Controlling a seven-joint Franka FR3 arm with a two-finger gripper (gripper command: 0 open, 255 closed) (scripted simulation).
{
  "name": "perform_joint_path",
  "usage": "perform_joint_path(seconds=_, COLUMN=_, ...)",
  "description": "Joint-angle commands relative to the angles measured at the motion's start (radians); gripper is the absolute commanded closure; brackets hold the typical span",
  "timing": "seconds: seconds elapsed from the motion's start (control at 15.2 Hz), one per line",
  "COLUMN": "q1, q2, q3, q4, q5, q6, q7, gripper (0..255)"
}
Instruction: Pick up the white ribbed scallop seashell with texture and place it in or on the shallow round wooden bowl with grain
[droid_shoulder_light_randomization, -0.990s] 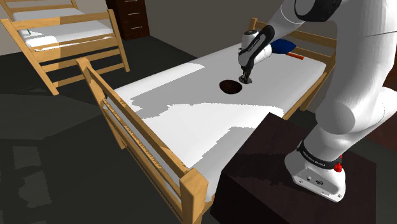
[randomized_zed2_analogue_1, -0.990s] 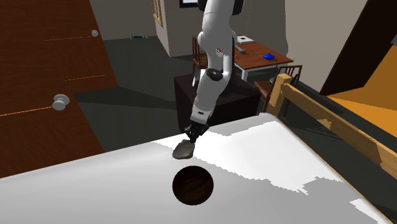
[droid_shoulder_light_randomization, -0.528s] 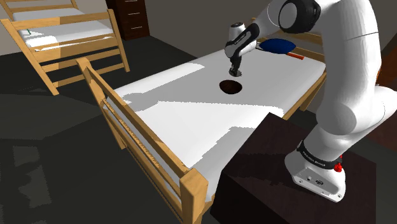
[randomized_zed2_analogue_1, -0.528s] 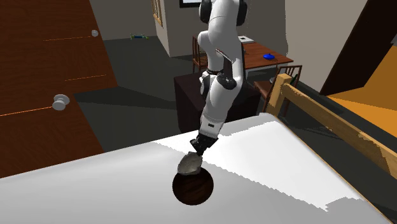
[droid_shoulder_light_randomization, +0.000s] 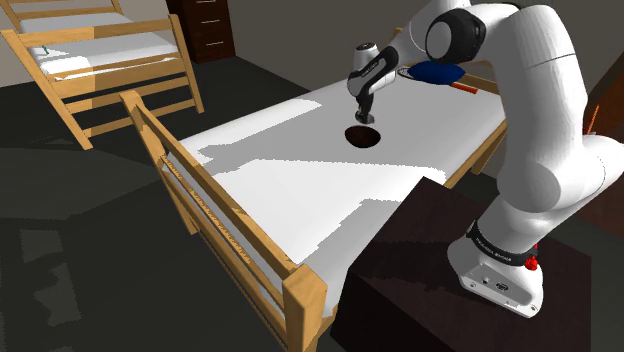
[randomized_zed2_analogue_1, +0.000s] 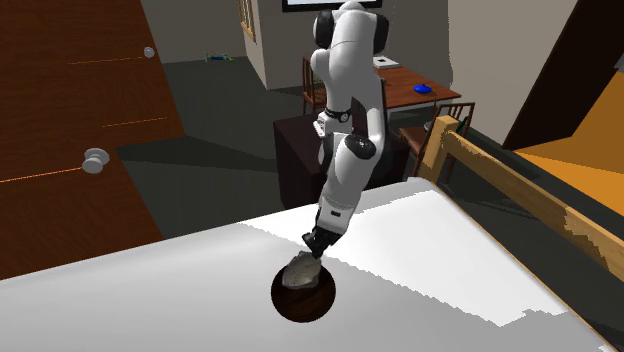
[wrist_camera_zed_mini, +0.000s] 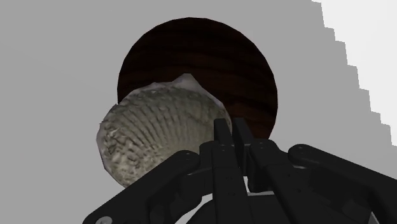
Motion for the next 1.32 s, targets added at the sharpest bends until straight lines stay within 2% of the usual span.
perform_joint_path(seconds=0.0, q1=0.0, q2=0.018, q3=-0.001, q4=0.002, q5=-0.001, q6=0.016, q7=0.005, gripper=255)
perform_joint_path(seconds=0.73, q1=-0.001, q2=0.14, q3=-0.005, q4=0.049, q5=-0.005, q6=0.089, q7=0.027, gripper=255)
perform_joint_path(seconds=1.25, q1=-0.001, q2=0.14, q3=-0.005, q4=0.049, q5=-0.005, q6=0.089, q7=0.027, gripper=255)
